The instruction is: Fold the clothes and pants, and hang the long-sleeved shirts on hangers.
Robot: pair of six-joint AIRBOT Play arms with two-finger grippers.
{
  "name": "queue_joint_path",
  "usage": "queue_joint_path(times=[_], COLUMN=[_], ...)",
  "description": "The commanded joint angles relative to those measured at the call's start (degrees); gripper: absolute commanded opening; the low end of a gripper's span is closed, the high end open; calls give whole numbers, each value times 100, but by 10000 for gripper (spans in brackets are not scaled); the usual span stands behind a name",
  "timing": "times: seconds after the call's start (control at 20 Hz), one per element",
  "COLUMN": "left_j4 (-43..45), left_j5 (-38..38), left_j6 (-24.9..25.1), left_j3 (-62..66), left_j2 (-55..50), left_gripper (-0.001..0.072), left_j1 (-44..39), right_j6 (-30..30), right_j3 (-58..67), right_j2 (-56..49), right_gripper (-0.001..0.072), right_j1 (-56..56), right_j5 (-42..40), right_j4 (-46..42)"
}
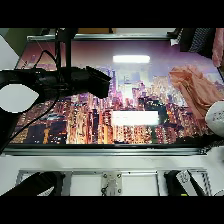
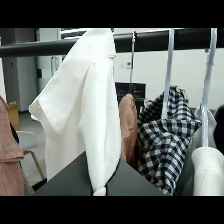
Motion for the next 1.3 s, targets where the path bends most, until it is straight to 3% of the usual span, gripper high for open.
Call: queue_joint_path(times=[0.0,0.95,1.25], left_j4=[-13,-61,-59], left_j5=[0,-63,-105], left_j6=[9,7,7], left_j3=[2,2,2], left_j2=[-2,-4,-2], left_gripper=[16,16,16], left_j1=[-4,-7,-7], right_j6=[210,903,898], right_j3=[2,575,800], right_j2=[-151,-883,-1169], right_gripper=[11,10,12], right_j1=[-328,-317,-302], right_j5=[304,525,1185], right_j4=[-48,61,59])
